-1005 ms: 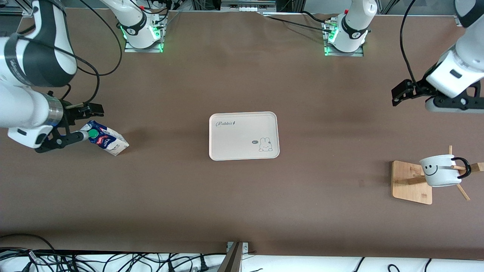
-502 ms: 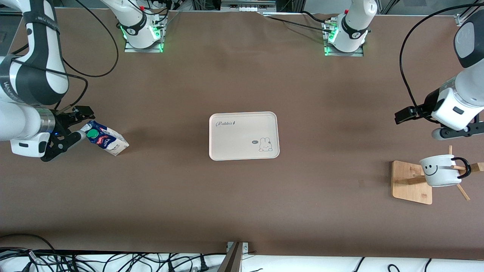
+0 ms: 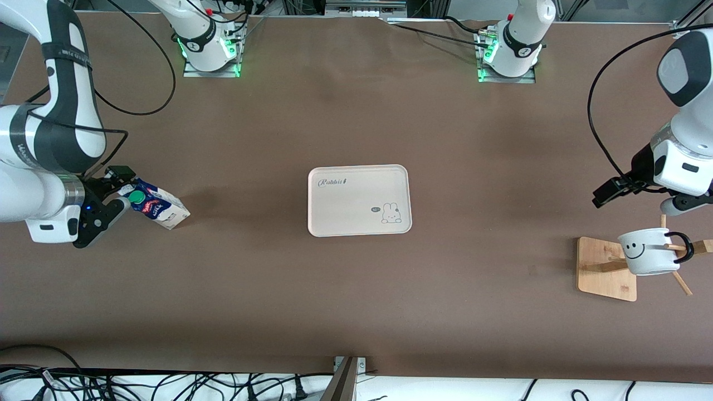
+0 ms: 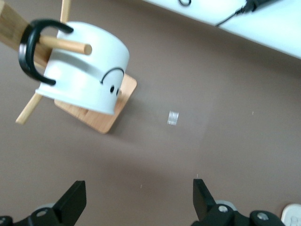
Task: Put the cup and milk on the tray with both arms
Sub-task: 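Grasp the milk carton with the right gripper while the left gripper approaches the mug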
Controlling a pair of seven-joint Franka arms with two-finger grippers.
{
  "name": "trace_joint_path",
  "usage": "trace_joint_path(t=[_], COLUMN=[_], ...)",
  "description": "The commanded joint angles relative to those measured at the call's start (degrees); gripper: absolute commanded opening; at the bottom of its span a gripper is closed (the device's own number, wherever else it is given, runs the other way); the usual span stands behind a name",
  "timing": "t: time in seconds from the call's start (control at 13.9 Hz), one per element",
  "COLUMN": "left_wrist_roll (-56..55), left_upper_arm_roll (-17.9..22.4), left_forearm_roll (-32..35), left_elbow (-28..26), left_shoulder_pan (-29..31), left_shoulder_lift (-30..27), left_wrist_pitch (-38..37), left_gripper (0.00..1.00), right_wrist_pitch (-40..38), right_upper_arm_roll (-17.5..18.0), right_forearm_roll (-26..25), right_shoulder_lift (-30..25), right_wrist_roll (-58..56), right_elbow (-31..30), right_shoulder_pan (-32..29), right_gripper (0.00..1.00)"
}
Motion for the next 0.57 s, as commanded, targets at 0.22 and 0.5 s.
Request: trace_joint_path(t=[0.22, 0.5], left_wrist_roll=[0.56, 5.55], left_upper_arm_roll=[-0.60, -0.60], left_forearm_roll=[-2.71, -4.02], left_elbow=[-15.33, -16.23], left_shoulder_pan=[3.95, 5.36], left_shoulder_lift=[-5.51, -3.42], left_wrist_pitch=[17.95, 26.04], left_gripper=[1.00, 1.00], right_wrist_pitch=[2.20, 2.29], right_upper_arm_roll=[0.51, 0.51], right_forearm_roll=[0.33, 1.92], right_shoulder_lift=[2.10, 4.11], right_wrist_roll=[-3.78, -3.96], right_elbow=[-0.06, -0.32], right_shoulder_pan=[-1.86, -2.74], right_gripper=[1.00, 1.00])
